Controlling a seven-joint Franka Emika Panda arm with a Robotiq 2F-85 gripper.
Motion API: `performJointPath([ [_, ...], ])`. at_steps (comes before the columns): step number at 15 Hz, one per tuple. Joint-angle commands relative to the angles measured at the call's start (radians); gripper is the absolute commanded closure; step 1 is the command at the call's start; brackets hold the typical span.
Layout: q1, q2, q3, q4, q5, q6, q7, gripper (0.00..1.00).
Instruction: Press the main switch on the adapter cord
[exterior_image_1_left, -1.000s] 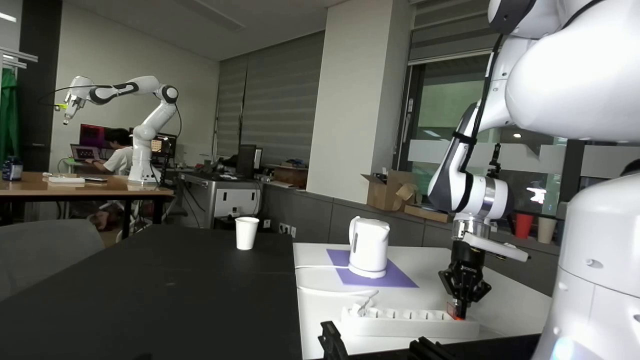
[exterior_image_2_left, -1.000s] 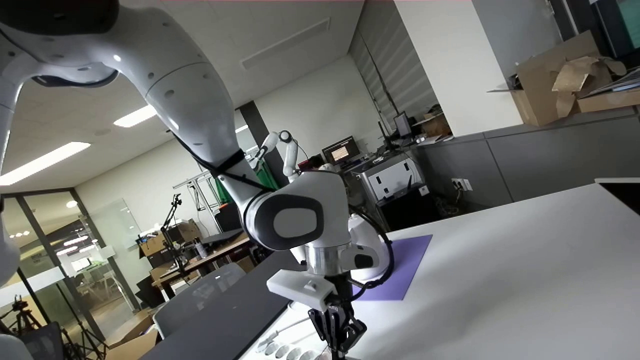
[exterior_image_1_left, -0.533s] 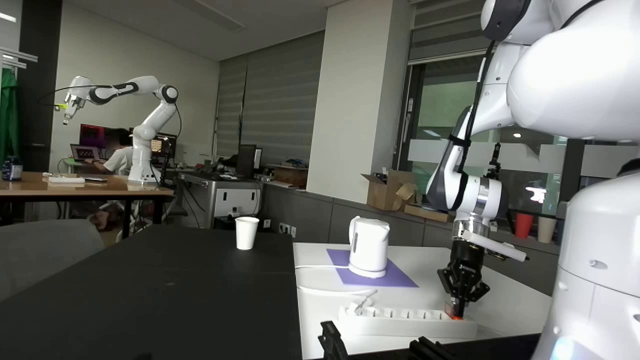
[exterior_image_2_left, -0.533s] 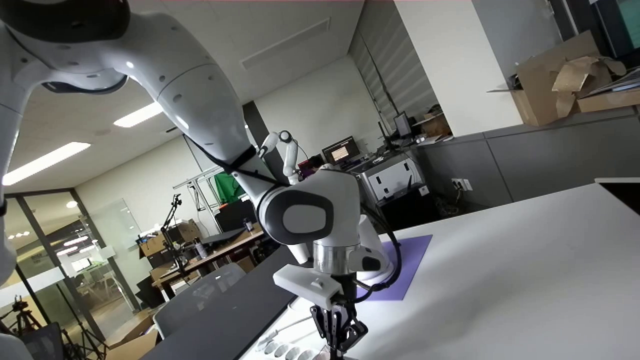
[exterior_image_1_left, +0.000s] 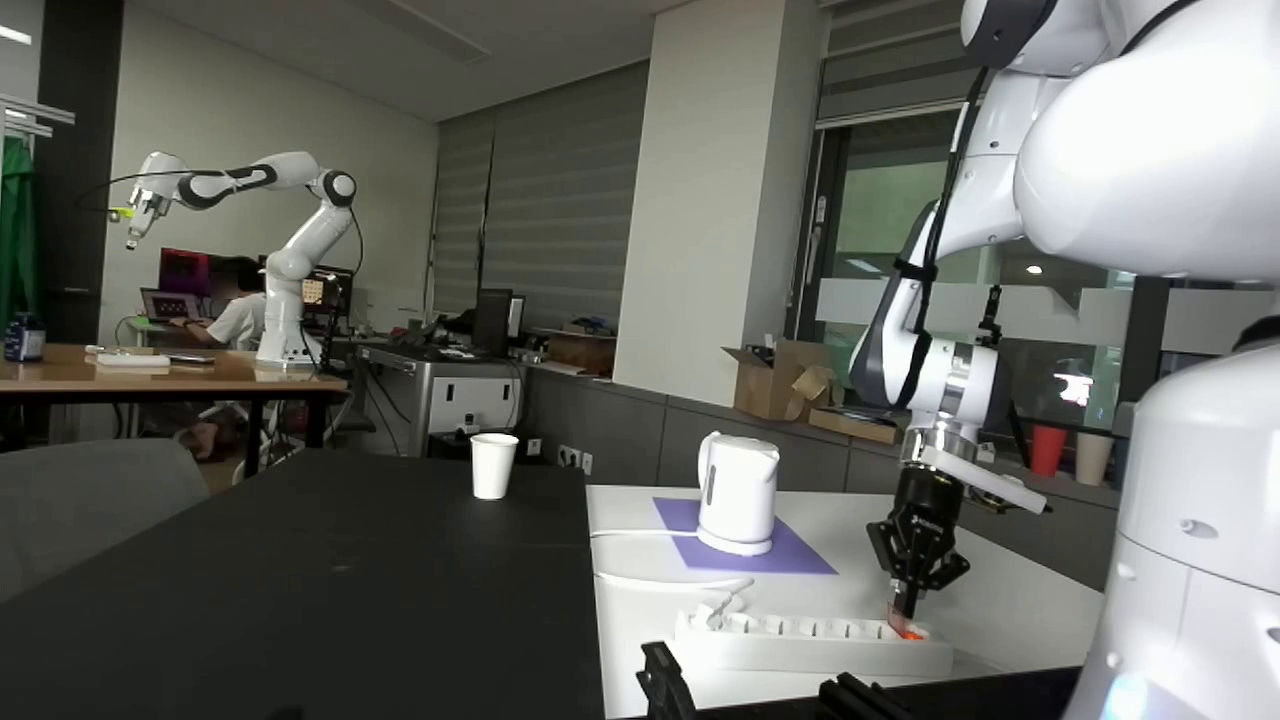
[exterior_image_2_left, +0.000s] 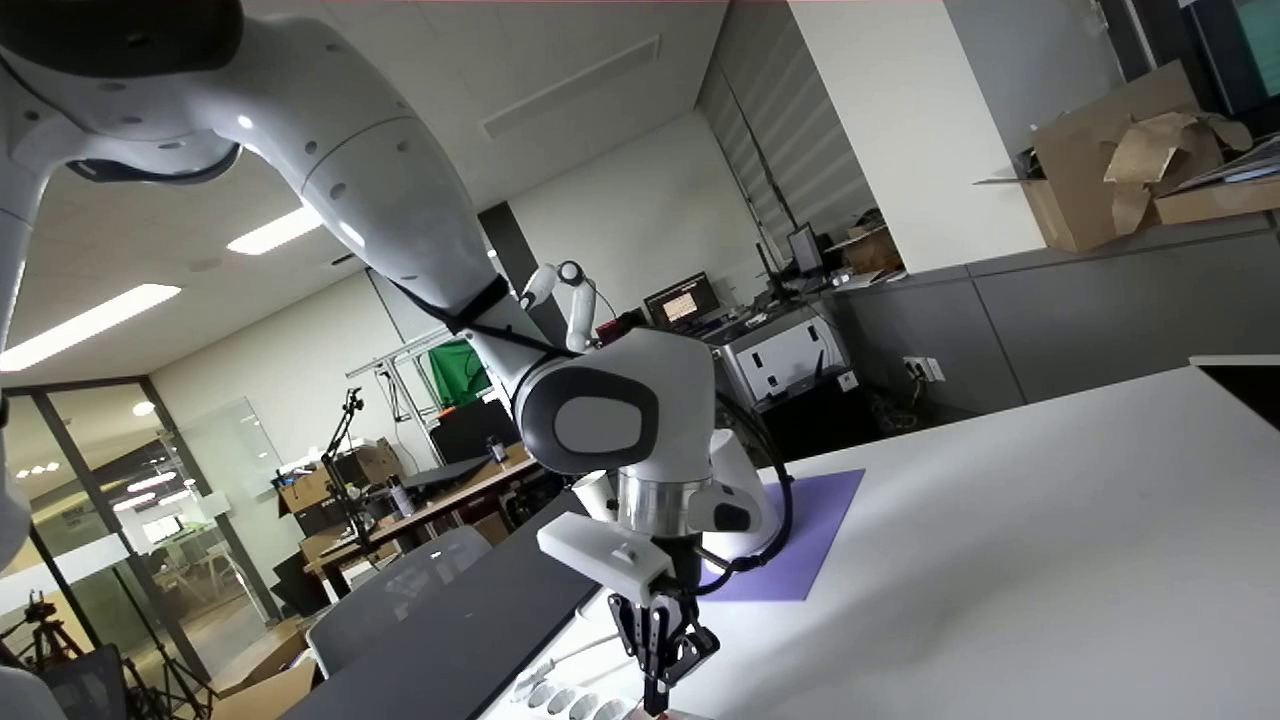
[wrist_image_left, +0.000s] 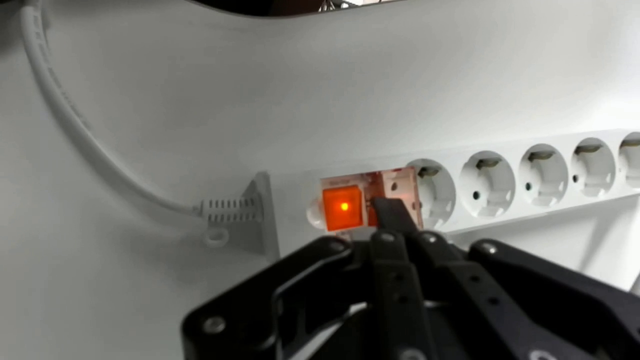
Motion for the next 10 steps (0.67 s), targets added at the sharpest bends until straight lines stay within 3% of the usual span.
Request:
performJointPath([
  [1, 0.042, -0.098, -0.040, -0.053, 0.017, -0.023, 0.010, 1.00],
  [4, 0.097, -0.180, -0.089, -0.115, -0.020, 0.014, 0.038, 1.00],
  [5, 0.117, -0.207, -0.105, -0.146, -0.025, 0.056, 0.053, 0.74],
  [6, 0.137, -0.228, -0.121, -0.173, -0.036, 0.091, 0.058, 0.74],
  [10, 0.179, -0.313, -0.153, -0.293, -0.043, 0.247, 0.067, 0.46],
])
